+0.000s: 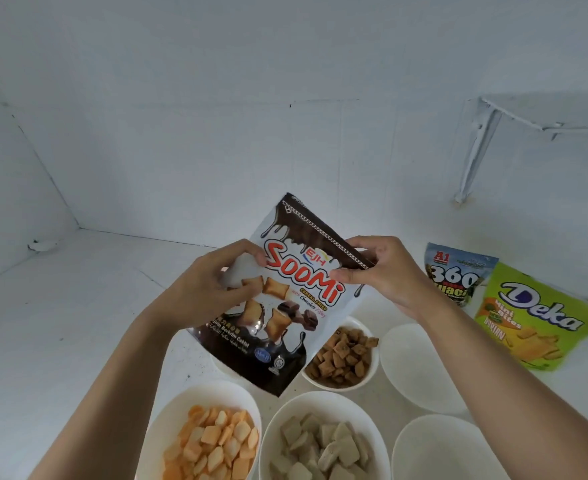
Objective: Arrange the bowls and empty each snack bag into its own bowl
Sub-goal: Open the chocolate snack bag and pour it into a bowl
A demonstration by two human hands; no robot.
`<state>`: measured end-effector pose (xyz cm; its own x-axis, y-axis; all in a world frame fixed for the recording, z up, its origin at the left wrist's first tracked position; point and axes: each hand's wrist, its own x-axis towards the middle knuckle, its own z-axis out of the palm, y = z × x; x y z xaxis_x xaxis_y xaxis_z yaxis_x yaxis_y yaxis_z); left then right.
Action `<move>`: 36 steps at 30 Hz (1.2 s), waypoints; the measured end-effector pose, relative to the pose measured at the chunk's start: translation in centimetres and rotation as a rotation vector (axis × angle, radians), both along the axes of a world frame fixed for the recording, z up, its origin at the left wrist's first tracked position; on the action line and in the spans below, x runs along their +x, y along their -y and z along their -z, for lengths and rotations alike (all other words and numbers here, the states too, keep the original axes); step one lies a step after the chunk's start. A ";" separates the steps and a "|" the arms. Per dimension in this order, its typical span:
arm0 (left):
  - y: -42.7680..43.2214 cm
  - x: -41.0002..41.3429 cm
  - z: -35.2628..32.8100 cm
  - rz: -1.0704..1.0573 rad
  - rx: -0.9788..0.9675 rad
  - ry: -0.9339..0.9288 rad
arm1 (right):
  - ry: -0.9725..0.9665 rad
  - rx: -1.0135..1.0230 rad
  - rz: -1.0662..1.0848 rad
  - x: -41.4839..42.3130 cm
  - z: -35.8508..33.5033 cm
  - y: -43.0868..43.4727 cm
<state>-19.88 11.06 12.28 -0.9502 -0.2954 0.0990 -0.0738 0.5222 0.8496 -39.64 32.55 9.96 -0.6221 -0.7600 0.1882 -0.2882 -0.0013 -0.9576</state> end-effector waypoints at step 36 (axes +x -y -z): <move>-5.7 35.5 6.6 -1.267 0.470 -0.628 | 0.482 -0.086 -0.432 35.5 4.0 16.4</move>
<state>15.57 16.75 5.66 0.1165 -0.9920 0.0487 0.1755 0.0688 0.9821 -4.17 16.12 5.99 -0.2941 -0.9551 0.0353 0.2176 -0.1029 -0.9706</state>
